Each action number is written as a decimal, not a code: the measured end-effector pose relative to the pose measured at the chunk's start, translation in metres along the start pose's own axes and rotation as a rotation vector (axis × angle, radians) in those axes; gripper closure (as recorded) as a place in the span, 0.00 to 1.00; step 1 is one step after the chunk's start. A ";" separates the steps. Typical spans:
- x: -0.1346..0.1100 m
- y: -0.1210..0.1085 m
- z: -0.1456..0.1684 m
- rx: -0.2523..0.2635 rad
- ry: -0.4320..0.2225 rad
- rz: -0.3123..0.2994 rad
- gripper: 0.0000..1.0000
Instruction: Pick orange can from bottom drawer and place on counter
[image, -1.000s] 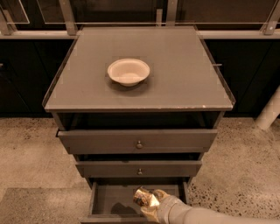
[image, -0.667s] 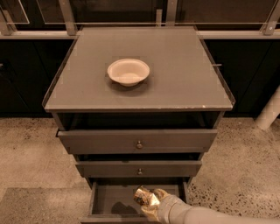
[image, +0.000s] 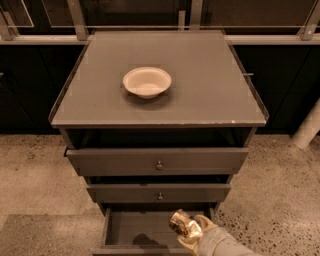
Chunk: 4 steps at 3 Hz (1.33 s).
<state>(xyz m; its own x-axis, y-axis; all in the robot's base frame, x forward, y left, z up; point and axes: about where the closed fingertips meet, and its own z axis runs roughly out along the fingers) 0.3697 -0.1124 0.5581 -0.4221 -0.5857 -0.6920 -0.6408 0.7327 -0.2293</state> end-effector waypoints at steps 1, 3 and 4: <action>-0.037 -0.041 -0.062 0.151 -0.009 -0.079 1.00; -0.041 -0.057 -0.086 0.221 0.010 -0.102 1.00; -0.065 -0.078 -0.100 0.287 -0.005 -0.177 1.00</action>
Offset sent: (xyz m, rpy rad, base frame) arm 0.0009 -0.0244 0.0611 -0.0824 -0.0959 -0.0408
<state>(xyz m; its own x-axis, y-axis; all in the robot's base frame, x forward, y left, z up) 0.3828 -0.1667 0.6894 -0.3173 -0.7113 -0.6272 -0.4970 0.6880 -0.5289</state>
